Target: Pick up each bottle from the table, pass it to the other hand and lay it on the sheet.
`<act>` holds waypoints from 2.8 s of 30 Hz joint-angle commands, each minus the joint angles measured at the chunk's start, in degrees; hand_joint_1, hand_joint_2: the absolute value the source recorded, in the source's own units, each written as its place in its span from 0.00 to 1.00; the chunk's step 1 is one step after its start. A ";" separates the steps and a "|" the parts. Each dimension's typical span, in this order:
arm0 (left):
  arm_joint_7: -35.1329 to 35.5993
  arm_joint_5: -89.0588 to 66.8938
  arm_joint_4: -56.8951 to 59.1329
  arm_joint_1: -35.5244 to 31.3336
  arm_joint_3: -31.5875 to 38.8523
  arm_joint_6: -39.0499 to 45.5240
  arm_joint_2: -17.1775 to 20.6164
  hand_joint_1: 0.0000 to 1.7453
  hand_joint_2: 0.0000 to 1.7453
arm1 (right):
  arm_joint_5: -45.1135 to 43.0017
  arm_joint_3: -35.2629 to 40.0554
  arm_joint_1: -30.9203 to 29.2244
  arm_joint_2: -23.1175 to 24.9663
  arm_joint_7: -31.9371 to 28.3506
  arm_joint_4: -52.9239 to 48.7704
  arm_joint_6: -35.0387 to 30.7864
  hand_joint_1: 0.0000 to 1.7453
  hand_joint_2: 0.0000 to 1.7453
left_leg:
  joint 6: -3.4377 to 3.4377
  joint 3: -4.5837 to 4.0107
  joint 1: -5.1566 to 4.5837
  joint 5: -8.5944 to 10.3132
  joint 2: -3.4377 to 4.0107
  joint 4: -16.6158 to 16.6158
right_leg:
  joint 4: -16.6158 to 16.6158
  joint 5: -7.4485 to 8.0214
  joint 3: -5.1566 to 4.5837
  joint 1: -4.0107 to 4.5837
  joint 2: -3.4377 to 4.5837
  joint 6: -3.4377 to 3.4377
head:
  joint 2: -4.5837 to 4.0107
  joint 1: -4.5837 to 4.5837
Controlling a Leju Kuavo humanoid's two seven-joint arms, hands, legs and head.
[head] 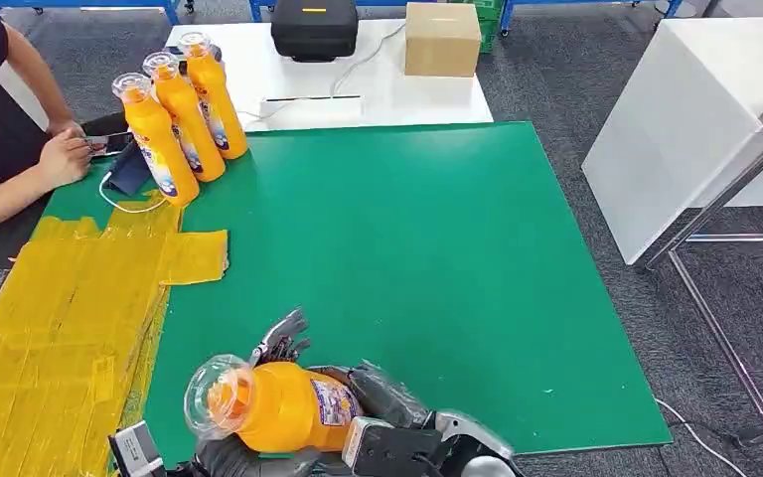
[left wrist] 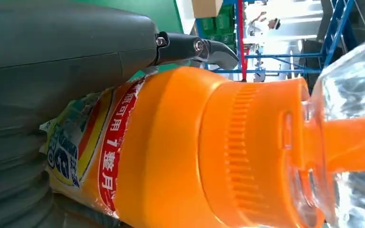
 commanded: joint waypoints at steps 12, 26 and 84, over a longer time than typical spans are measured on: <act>-1.40 1.88 5.45 -2.74 1.31 -3.02 -1.45 1.00 1.00 | 0.14 3.43 -2.98 -2.00 0.24 3.84 0.97 1.00 1.00 | -0.03 0.19 0.00 -0.04 0.00 -0.09 | -0.08 -0.04 0.18 0.01 -0.07 0.00 | 0.00 0.02; -1.57 3.27 5.49 -2.45 1.72 -3.75 -1.48 1.00 1.00 | 1.16 2.09 -0.78 -2.73 -0.59 2.84 -1.01 1.00 1.00 | -0.03 0.20 0.00 -0.04 -0.04 -0.09 | -0.09 -0.06 0.20 0.01 -0.12 0.01 | 0.00 0.00; 7.98 -79.35 39.78 -13.65 25.66 21.59 24.21 0.00 0.00 | -3.62 -10.88 10.35 -8.11 -11.19 -17.97 -6.28 0.00 0.00 | -0.18 0.23 0.12 -0.06 0.22 -0.14 | -0.01 -0.06 0.14 0.10 0.08 -0.10 | 0.00 0.02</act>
